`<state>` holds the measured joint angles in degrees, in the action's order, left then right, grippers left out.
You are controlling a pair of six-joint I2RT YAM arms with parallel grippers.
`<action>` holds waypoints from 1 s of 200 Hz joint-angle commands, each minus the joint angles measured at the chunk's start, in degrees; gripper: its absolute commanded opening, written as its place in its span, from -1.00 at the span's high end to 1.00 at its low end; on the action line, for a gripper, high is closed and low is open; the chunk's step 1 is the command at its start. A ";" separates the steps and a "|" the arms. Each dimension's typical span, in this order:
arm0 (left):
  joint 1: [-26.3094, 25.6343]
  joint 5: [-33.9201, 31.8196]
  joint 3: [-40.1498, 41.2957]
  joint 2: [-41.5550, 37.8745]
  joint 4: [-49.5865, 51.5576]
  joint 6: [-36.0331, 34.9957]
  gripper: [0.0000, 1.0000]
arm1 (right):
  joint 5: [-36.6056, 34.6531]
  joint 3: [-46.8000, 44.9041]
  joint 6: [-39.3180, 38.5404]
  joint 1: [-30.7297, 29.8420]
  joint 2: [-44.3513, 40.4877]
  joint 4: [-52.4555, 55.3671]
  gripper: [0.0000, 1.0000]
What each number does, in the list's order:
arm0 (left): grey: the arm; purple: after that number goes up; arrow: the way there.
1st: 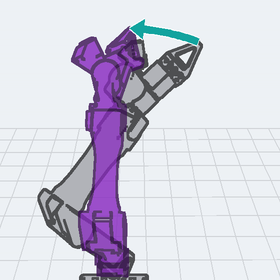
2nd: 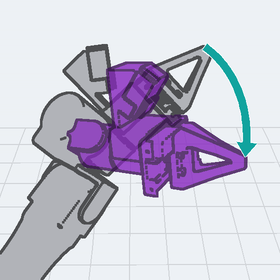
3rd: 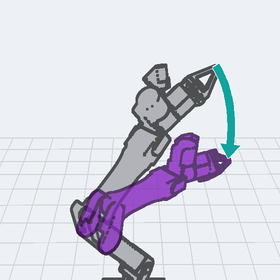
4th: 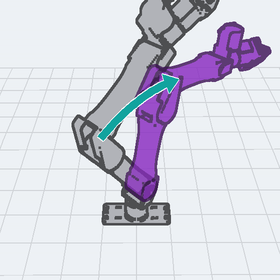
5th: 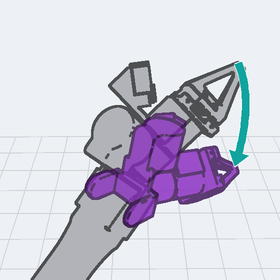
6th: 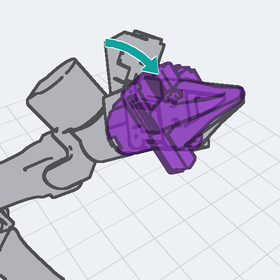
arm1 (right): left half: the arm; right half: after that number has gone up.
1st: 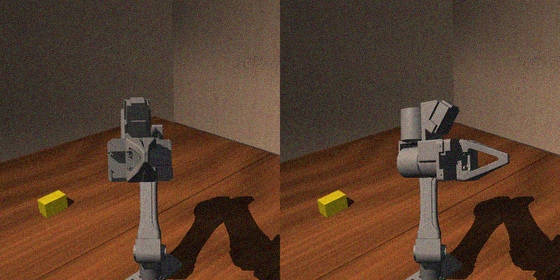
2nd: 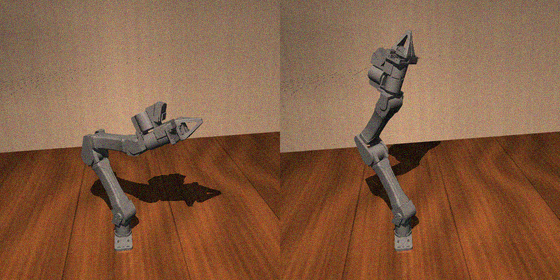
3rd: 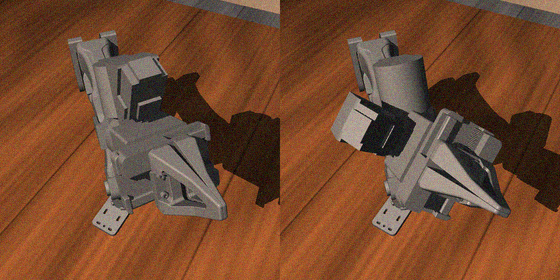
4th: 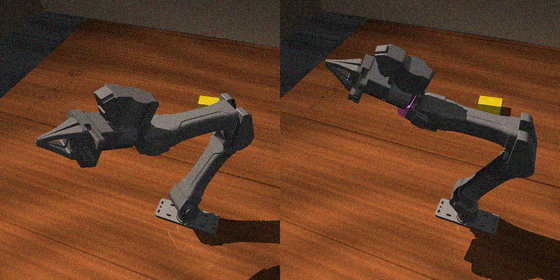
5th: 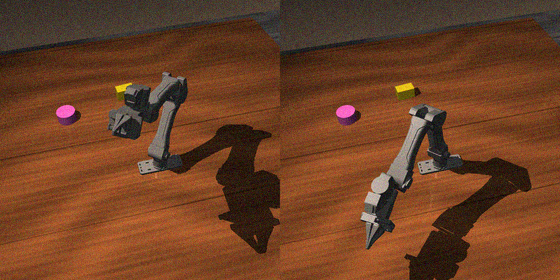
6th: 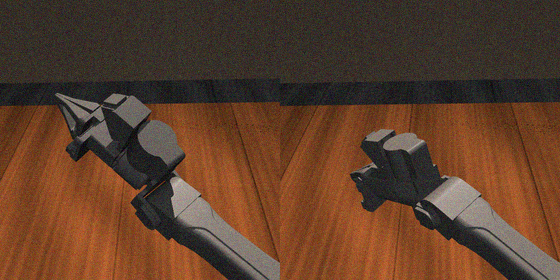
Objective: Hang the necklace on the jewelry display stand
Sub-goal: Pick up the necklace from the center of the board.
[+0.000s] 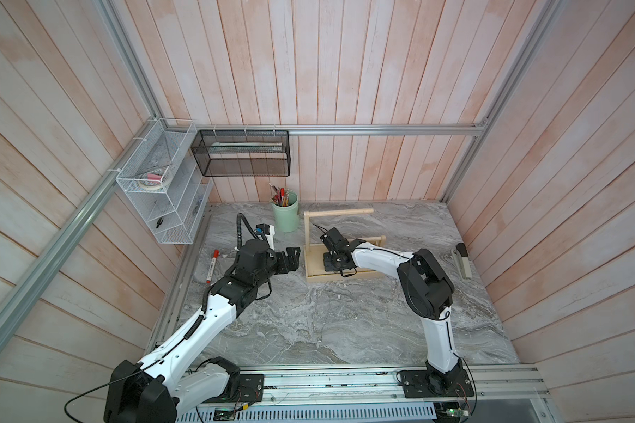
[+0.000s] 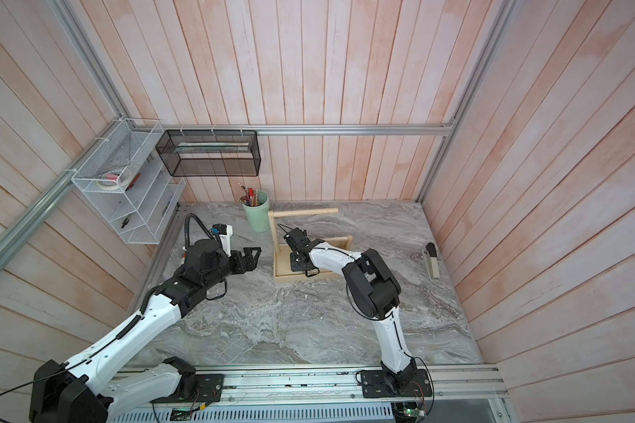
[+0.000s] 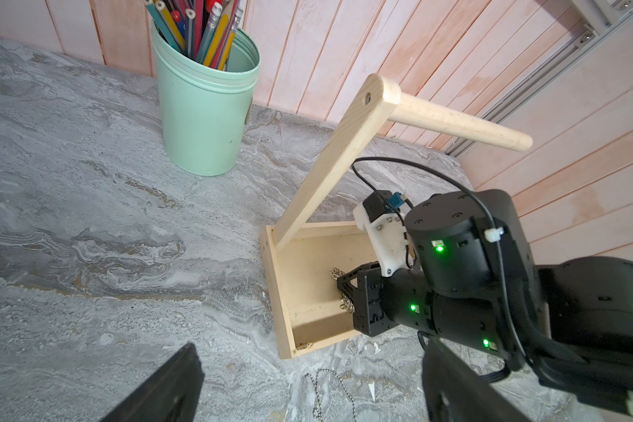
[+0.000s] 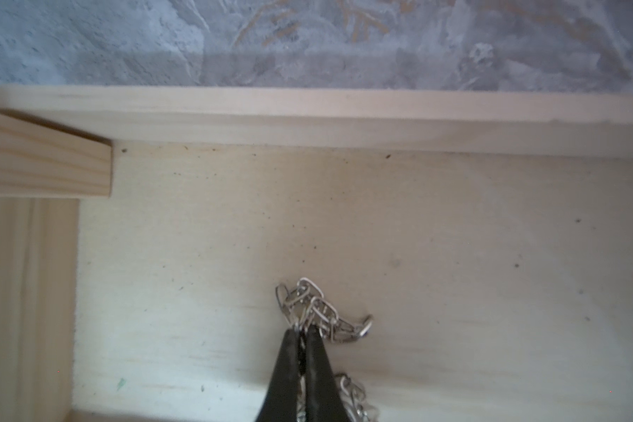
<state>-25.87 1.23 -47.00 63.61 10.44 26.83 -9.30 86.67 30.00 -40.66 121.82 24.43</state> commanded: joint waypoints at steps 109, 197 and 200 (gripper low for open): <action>0.65 0.13 0.86 -0.07 -1.47 1.30 -0.92 | -5.89 3.74 -3.81 -2.54 -7.94 8.18 1.00; 0.65 2.82 -0.87 1.07 -0.68 0.42 -0.92 | -6.76 4.32 -5.52 -4.86 -15.99 13.55 1.00; 0.64 2.93 -0.94 1.07 -0.68 0.55 -0.92 | -6.72 4.30 -5.56 -4.91 -16.51 13.61 1.00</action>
<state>-25.50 2.37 -46.89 64.03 10.24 27.22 -14.52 89.76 25.50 -45.08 109.78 34.83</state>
